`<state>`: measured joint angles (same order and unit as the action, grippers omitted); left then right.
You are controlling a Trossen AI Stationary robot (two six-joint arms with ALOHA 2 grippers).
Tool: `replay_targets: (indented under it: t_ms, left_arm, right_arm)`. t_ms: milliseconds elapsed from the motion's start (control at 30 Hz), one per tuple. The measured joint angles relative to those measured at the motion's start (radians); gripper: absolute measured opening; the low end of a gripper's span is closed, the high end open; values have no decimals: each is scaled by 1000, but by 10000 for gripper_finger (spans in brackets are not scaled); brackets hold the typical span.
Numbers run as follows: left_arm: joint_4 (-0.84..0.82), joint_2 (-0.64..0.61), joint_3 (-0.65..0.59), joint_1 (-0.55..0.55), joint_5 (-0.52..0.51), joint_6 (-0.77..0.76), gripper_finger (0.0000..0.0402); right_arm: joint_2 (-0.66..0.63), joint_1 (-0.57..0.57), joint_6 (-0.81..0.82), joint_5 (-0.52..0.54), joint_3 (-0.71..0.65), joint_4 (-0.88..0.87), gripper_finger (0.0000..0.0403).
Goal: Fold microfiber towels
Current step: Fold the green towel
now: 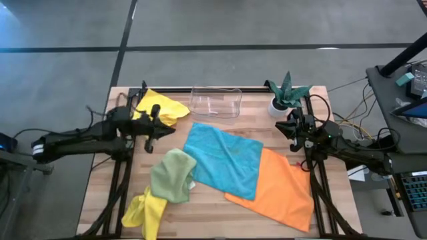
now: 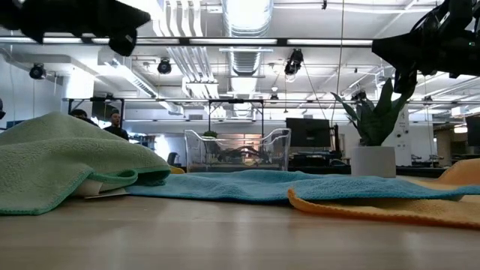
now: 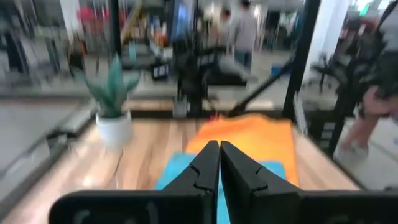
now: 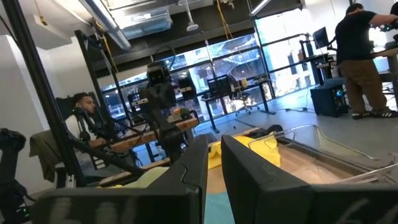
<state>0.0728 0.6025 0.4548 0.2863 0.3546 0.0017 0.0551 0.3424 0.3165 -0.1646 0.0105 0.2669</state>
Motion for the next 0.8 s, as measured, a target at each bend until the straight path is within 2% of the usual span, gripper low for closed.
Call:
replay_targets:
  t_ms: [133, 333, 500, 567, 733, 800]
  left_arm:
    - [-130, 90, 95, 0, -4, 41, 0]
    - [-290, 164, 203, -59, -230, 192, 0]
    - [-380, 196, 291, -136, -288, 215, 0]
    - [-455, 217, 325, -188, -324, 197, 0]
    - [-616, 288, 380, -372, -529, 123, 0]
    - [-651, 328, 388, -441, -578, 82, 0]
  right_arm:
    - [0, 0, -16, -11, 0, 0, 38]
    - [0, 0, -12, -17, 0, 0, 38]
    - [0, 0, -8, -25, 0, -13, 38]
    - [0, 0, -1, -26, 0, -30, 38]
    - [0, 0, -12, -27, 0, -39, 38]
    - [0, 0, -11, -26, 0, -39, 38]
